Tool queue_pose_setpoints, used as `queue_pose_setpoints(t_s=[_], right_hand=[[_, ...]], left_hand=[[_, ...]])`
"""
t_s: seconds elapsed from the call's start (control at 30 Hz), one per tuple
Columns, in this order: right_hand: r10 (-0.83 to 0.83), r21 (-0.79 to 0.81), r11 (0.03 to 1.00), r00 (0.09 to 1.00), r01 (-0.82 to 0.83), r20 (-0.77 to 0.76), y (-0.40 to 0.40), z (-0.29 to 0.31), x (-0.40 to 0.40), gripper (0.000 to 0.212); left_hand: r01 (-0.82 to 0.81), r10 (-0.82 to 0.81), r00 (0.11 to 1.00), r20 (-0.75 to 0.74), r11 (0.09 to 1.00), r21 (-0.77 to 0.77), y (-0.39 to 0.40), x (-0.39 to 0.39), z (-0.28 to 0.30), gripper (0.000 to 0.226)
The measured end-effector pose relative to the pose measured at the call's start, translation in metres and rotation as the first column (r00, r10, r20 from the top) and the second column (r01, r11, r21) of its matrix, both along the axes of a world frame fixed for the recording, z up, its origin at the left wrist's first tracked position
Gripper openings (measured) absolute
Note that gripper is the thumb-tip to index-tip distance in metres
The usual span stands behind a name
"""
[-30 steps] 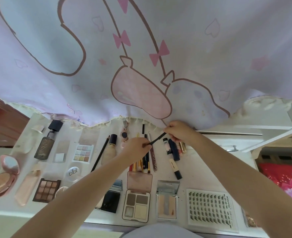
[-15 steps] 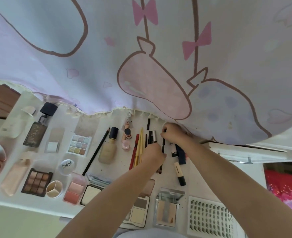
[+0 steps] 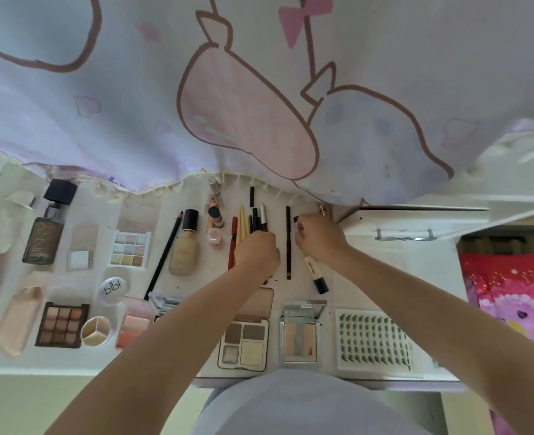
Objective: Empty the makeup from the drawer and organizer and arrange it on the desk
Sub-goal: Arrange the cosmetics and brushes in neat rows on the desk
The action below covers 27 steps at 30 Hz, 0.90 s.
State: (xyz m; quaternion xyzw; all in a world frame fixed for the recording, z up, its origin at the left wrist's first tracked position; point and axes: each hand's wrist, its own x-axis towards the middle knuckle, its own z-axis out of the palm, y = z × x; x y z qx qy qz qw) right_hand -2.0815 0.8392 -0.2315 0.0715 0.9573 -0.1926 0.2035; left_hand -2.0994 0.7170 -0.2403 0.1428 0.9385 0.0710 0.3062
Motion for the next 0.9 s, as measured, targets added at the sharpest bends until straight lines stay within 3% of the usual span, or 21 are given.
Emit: queue_pose_setpoints(t_s=[0.07, 0.17, 0.3, 0.57, 0.7, 0.73, 0.83, 0.9], right_hand=[[0.000, 0.058, 0.998, 0.998, -0.004, 0.068, 0.003, -0.001, 0.025, 0.010], [-0.064, 0.149, 0.988, 0.974, 0.032, 0.218, 0.008, -0.005, 0.057, 0.025], [-0.143, 0.105, 0.987, 0.951, 0.118, 0.276, 0.008, -0.016, 0.076, 0.024], [-0.128, -0.015, 0.992, 0.992, 0.128, 0.018, 0.026, 0.031, 0.078, 0.024], [-0.083, -0.156, 0.986, 0.989, 0.064, -0.119, 0.025, 0.083, 0.080, 0.031], [-0.100, -0.207, 0.976, 0.984, 0.068, -0.151, 0.023, 0.095, 0.079, 0.029], [-0.211, -0.342, 0.932, 0.945, 0.118, -0.250, 0.014, 0.122, 0.075, 0.025], [-0.381, -0.410, 0.881, 0.868, 0.236, -0.319, 0.007, 0.131, 0.069, 0.032]], left_hand=[[0.016, -0.016, 1.000, -0.024, 1.000, -0.002, -0.006, 0.003, 0.004, 0.026], [0.039, -0.039, 0.998, -0.046, 0.999, 0.013, -0.015, 0.009, 0.010, 0.024], [0.115, -0.110, 0.990, -0.093, 0.992, 0.043, -0.026, 0.017, 0.019, 0.023], [0.318, -0.297, 0.945, -0.133, 0.932, 0.173, -0.025, 0.022, 0.051, 0.041], [0.462, -0.397, 0.874, -0.280, 0.857, 0.229, -0.015, 0.029, 0.082, 0.053], [0.469, -0.398, 0.874, -0.280, 0.841, 0.270, -0.013, 0.029, 0.091, 0.052], [0.334, -0.333, 0.939, -0.086, 0.820, 0.464, -0.011, 0.029, 0.116, 0.036], [0.317, -0.293, 0.948, -0.128, 0.806, 0.499, -0.010, 0.029, 0.126, 0.031]])
